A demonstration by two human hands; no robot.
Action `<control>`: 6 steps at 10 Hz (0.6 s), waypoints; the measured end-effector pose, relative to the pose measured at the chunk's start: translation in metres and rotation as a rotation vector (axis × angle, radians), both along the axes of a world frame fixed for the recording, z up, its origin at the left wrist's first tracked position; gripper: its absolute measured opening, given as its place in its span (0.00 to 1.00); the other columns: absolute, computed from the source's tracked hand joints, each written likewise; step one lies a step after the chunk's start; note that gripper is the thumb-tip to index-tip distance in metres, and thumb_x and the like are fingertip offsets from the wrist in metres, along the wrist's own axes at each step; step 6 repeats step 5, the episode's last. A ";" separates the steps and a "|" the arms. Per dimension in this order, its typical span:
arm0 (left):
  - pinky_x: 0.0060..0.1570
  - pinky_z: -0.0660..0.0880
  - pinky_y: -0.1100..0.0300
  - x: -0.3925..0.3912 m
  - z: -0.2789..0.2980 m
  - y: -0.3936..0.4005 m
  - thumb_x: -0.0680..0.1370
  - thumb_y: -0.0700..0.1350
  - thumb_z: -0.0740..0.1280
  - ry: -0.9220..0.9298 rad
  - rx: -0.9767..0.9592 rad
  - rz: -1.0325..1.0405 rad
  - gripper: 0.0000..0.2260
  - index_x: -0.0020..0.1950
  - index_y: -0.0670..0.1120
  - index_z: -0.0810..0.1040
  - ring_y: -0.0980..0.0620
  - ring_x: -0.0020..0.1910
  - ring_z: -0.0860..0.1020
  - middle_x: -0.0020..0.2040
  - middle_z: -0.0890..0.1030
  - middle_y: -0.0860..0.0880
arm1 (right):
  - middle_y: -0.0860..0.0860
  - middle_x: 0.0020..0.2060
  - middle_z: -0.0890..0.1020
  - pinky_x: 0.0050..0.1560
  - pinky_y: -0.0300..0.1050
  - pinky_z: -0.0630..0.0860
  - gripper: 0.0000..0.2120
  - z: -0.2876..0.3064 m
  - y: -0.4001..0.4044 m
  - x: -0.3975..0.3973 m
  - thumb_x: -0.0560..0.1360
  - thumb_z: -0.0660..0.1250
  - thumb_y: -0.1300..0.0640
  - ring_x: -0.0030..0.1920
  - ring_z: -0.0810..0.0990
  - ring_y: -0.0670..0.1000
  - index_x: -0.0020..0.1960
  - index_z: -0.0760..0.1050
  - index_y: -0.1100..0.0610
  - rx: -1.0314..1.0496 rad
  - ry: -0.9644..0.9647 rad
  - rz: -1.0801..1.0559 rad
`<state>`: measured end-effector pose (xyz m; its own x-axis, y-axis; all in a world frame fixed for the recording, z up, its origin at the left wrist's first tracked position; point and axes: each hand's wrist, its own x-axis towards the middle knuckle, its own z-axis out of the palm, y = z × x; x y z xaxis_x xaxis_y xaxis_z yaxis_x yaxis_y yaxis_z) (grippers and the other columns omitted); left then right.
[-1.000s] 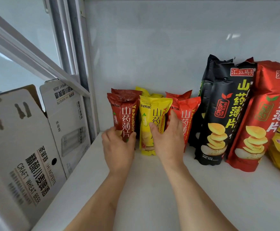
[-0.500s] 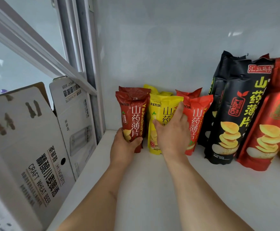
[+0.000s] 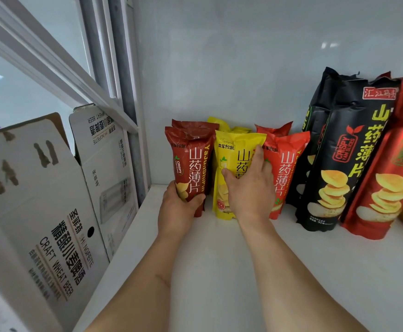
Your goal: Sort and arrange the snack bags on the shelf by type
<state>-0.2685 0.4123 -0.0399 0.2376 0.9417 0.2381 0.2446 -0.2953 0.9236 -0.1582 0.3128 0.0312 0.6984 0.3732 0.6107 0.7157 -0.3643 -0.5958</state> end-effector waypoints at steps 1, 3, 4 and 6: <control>0.61 0.78 0.46 0.001 0.002 0.000 0.70 0.59 0.77 0.018 -0.009 -0.007 0.38 0.75 0.51 0.66 0.47 0.63 0.78 0.68 0.76 0.50 | 0.56 0.66 0.71 0.60 0.53 0.73 0.44 -0.002 -0.001 -0.001 0.73 0.71 0.40 0.65 0.72 0.58 0.80 0.54 0.54 0.022 -0.004 0.000; 0.75 0.62 0.44 0.002 0.031 -0.020 0.75 0.60 0.72 0.023 0.186 0.179 0.43 0.81 0.43 0.56 0.44 0.78 0.61 0.79 0.63 0.43 | 0.57 0.66 0.73 0.65 0.50 0.68 0.33 0.007 -0.016 -0.002 0.75 0.70 0.46 0.66 0.71 0.58 0.74 0.66 0.58 0.119 -0.093 0.048; 0.75 0.62 0.52 0.002 0.064 -0.041 0.79 0.53 0.70 -0.124 0.440 0.211 0.29 0.76 0.43 0.67 0.49 0.75 0.64 0.75 0.67 0.46 | 0.55 0.64 0.75 0.65 0.47 0.68 0.23 0.023 -0.032 0.000 0.78 0.68 0.50 0.65 0.73 0.55 0.70 0.72 0.58 0.186 -0.158 0.163; 0.67 0.71 0.58 0.001 0.101 -0.061 0.81 0.48 0.67 -0.394 0.553 0.081 0.11 0.63 0.50 0.79 0.57 0.64 0.75 0.63 0.77 0.53 | 0.50 0.60 0.78 0.65 0.44 0.71 0.16 0.046 -0.055 0.005 0.79 0.67 0.51 0.62 0.76 0.51 0.65 0.76 0.55 0.277 -0.146 0.312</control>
